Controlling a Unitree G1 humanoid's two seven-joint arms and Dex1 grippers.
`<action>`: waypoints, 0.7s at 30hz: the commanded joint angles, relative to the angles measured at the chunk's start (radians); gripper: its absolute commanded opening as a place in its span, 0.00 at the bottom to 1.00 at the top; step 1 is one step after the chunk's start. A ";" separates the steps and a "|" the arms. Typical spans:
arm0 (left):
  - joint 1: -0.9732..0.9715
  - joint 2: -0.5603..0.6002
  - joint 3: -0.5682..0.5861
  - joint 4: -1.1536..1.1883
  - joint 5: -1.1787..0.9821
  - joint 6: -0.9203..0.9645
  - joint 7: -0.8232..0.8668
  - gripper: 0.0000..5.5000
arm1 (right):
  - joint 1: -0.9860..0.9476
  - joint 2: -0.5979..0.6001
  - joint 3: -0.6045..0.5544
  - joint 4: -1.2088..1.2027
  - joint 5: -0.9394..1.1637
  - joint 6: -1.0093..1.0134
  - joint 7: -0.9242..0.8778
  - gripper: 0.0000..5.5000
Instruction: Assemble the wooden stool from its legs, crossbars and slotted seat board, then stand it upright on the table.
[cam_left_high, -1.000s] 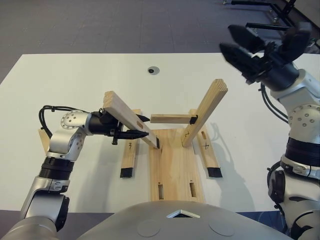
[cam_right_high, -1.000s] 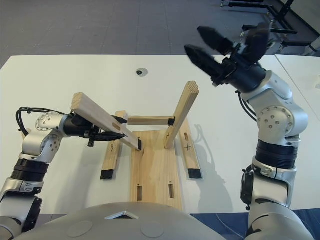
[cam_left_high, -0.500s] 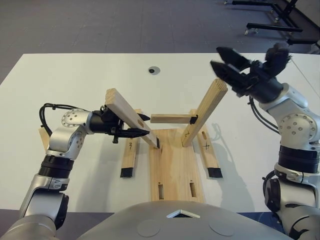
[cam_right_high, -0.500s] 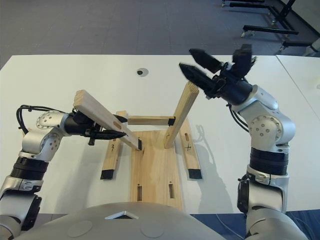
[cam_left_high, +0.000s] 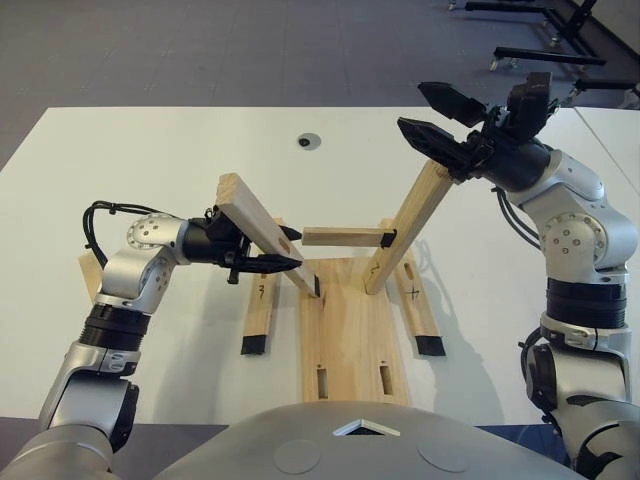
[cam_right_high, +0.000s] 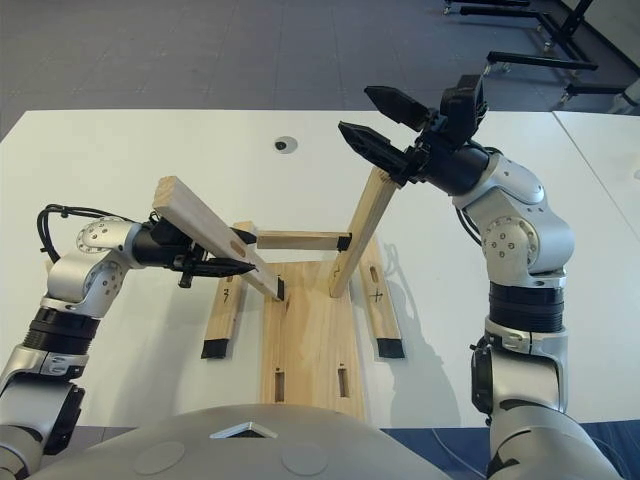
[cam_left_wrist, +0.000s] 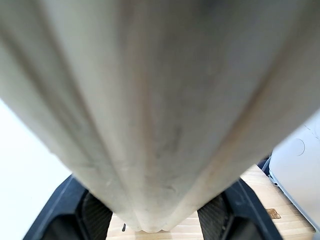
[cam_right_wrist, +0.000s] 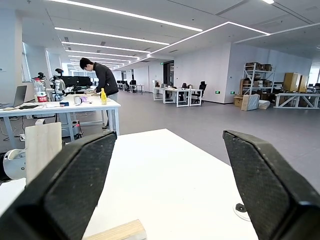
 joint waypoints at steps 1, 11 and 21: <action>0.026 0.004 -0.071 0.006 0.020 0.072 -0.053 0.37 | 0.049 -0.014 0.030 0.003 -0.035 0.027 0.017 0.71; -0.034 -0.030 -0.101 0.054 0.055 0.119 -0.014 0.37 | 0.066 -0.006 0.051 -0.041 -0.025 0.042 0.018 0.71; -0.035 -0.008 -0.165 -0.031 0.082 0.140 -0.011 0.37 | 0.070 0.022 0.073 -0.048 -0.032 0.034 0.007 0.71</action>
